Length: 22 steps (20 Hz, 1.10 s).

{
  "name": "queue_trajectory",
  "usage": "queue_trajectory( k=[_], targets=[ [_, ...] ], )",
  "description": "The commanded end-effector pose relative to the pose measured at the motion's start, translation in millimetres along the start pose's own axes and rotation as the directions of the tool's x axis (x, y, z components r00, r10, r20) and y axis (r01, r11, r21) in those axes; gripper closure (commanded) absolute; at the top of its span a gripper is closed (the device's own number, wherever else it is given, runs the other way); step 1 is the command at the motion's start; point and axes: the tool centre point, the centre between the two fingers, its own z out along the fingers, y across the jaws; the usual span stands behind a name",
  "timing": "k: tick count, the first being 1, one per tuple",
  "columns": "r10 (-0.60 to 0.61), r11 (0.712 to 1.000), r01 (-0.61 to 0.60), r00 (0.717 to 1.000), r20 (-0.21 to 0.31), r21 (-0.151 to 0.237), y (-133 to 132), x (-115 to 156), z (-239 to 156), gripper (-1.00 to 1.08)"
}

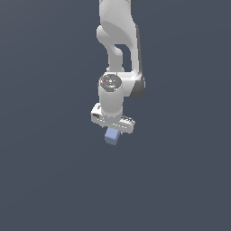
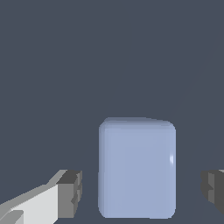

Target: Pick up the object and move it to a goal position.

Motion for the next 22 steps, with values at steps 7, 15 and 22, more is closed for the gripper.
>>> queue_trajectory(
  k=[7, 15, 22],
  targets=[
    [0.004, 1.0, -0.004, 1.0, 0.001, -0.001, 0.7, -1.2, 38.2, -0.92],
    [0.005, 1.0, -0.005, 1.0, 0.001, 0.0, 0.5, -0.3, 42.6, 1.08],
    [0.004, 1.0, -0.004, 1.0, 0.0, 0.0, -0.2, -0.3, 41.8, 1.08]
  ],
)
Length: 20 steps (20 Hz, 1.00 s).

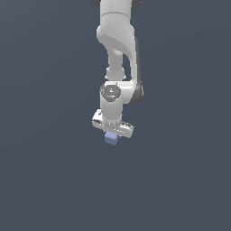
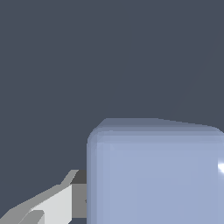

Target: Pick up the object and move it to a goal position.

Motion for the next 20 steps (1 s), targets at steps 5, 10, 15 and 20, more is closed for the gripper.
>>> queue_trajectory(
  k=[5, 10, 15, 20],
  targets=[
    [0.0, 1.0, 0.0, 1.0, 0.0, 0.0, 2.3, -0.1, -7.0, 1.08],
    [0.0, 1.0, 0.0, 1.0, 0.0, 0.0, 9.3, -0.5, -28.7, 1.08],
    [0.001, 1.0, -0.001, 1.0, 0.0, 0.0, 21.7, -0.9, -66.1, 1.08],
    [0.001, 1.0, -0.001, 1.0, 0.001, 0.0, 37.6, -0.8, -114.9, 1.08]
  ],
)
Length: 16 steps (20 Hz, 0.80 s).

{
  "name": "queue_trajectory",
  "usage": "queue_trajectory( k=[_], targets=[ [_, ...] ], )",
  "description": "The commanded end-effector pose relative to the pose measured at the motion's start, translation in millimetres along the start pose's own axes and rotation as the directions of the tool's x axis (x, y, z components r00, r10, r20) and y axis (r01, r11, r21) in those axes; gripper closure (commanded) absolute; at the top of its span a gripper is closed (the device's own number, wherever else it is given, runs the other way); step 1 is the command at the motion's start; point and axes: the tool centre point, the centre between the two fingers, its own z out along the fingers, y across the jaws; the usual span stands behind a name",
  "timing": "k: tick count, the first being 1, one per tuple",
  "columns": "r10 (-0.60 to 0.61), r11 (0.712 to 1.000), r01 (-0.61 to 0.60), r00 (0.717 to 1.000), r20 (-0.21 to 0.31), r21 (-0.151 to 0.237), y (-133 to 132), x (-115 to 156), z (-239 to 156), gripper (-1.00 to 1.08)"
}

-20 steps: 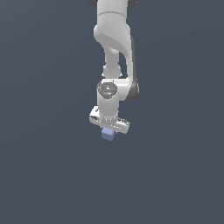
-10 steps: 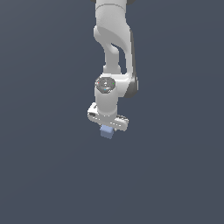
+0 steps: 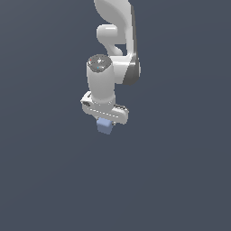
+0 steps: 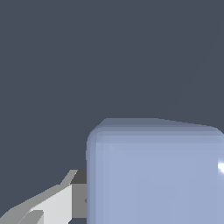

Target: Pick up the object and move it to a goal position.

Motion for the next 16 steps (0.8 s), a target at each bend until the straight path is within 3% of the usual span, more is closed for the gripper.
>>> queue_trajectory(
  k=[1, 9, 16],
  targets=[
    [0.0, 1.0, 0.0, 1.0, 0.0, 0.0, 7.9, 0.0, -24.3, 1.08],
    [0.001, 1.0, -0.001, 1.0, 0.0, 0.0, 24.8, 1.8, -78.2, 1.08],
    [0.001, 1.0, -0.001, 1.0, 0.0, 0.0, 28.8, 3.8, -91.7, 1.08]
  ],
)
